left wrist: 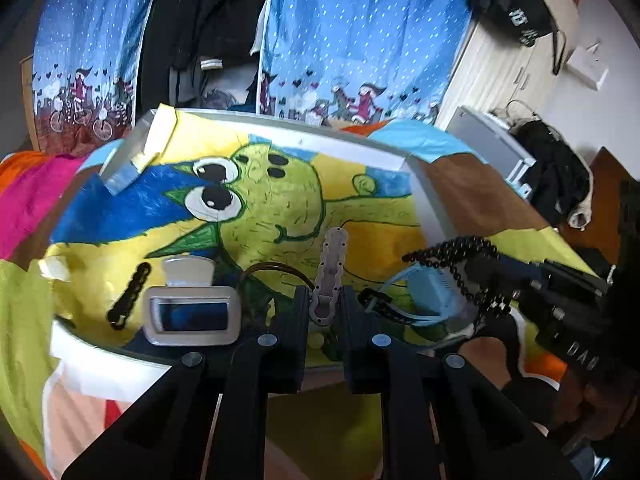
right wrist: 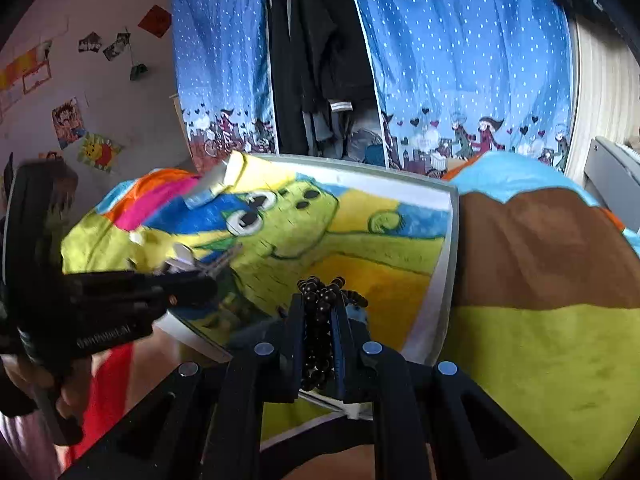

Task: Organize jewelry
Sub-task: 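Carry the barrette and bead bracelet with both tools over the white tray, then lower the barrette and bead bracelet into the tray and open both tools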

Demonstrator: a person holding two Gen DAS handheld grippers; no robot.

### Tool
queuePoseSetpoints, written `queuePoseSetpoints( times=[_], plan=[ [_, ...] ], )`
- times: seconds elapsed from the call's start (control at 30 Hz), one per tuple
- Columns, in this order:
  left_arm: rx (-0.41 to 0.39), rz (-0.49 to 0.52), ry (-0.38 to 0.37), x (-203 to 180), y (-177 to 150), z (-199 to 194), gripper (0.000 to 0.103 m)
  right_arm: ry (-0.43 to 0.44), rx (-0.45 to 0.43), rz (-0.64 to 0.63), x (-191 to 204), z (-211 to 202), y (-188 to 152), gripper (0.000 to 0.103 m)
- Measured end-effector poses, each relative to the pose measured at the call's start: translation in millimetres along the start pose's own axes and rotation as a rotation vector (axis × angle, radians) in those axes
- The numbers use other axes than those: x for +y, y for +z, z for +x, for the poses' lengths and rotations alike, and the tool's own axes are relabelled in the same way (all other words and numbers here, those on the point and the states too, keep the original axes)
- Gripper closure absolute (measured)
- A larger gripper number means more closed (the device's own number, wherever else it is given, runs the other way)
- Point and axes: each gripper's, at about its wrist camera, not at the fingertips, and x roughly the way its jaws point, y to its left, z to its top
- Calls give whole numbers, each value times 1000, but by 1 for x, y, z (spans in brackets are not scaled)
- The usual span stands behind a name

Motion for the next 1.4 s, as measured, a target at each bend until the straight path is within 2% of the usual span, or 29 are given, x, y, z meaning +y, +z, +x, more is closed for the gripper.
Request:
queuePoseSetpoints(
  times=[0.43,0.53,0.6,0.67,0.73,0.8,0.83,0.97,1.03,1.07,1.1,1.2,1.4],
  plan=[
    [98,9,84,-9,1,44,91,52,-59,41,-34,21,-20,90],
    [117,6,80,-11,0,48,91,57,-60,41,-35,20,-20,89],
    [111,7,76,-15,-2,47,91,52,-51,44,-37,20,-21,80],
    [98,11,84,-17,-3,45,88,40,-52,45,-40,17,-22,77],
    [84,2,82,-19,-4,42,79,25,-51,50,-42,15,-23,75],
    [57,-17,85,-18,-6,36,62,14,-51,59,-44,11,-25,68],
    [37,-27,83,-18,-7,31,59,7,-53,61,-44,8,-25,66],
    [-18,-41,102,-16,-10,13,42,-5,-71,59,-41,-4,-24,48],
    [-61,-60,110,-14,-11,0,36,-11,-84,58,-38,-11,-24,35],
    [-80,-66,114,-14,-11,-5,31,-16,-94,59,-36,-16,-25,24],
    [-104,-79,116,-13,-11,-13,27,-22,-105,59,-34,-21,-25,17],
    [-161,-83,114,-14,-14,-33,21,-66,-114,35,-26,-30,-25,13],
    [-268,-15,121,-26,-29,-70,21,-119,-139,-14,-4,-60,-31,2]
  ],
)
